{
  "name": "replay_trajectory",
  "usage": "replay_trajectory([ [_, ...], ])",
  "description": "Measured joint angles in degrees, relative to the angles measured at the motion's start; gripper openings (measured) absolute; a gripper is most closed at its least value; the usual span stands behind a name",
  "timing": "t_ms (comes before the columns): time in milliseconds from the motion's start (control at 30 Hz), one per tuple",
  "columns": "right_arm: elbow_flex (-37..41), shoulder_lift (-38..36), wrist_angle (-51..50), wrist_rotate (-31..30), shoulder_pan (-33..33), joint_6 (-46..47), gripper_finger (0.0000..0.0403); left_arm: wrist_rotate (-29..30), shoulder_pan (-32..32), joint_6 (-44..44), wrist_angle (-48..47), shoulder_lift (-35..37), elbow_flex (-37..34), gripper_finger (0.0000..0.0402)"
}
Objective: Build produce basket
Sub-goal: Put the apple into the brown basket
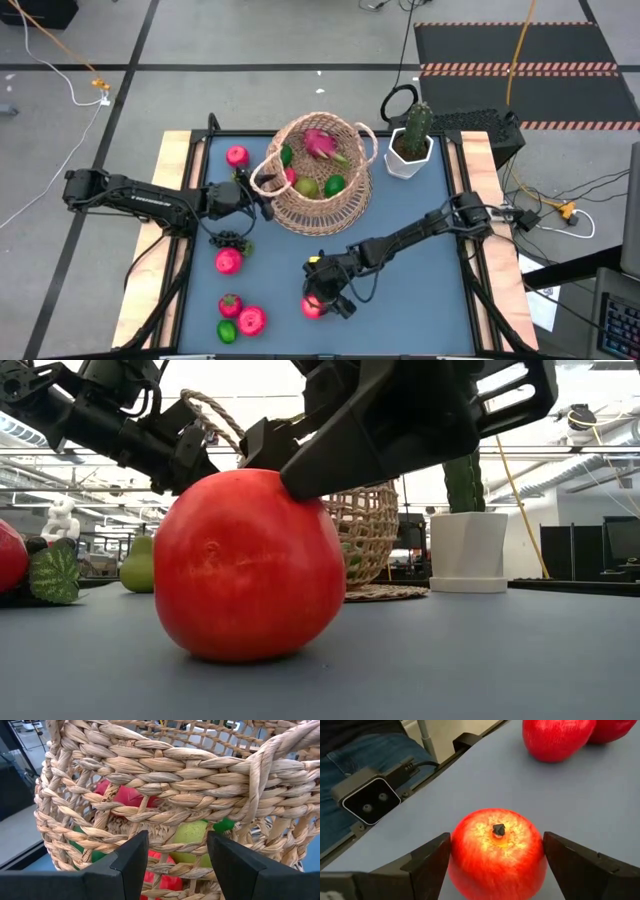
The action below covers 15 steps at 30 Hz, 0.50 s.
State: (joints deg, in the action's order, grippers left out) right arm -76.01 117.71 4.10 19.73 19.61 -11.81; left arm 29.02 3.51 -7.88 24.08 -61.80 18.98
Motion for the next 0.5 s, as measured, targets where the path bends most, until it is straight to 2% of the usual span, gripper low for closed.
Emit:
replay_trajectory([
  [500, 0.15, -0.11, -1.12, -1.96, -1.88, -0.83, 0.0306, -0.02, 0.31, 0.16, 0.08, 0.0, 0.02, 0.0205],
])
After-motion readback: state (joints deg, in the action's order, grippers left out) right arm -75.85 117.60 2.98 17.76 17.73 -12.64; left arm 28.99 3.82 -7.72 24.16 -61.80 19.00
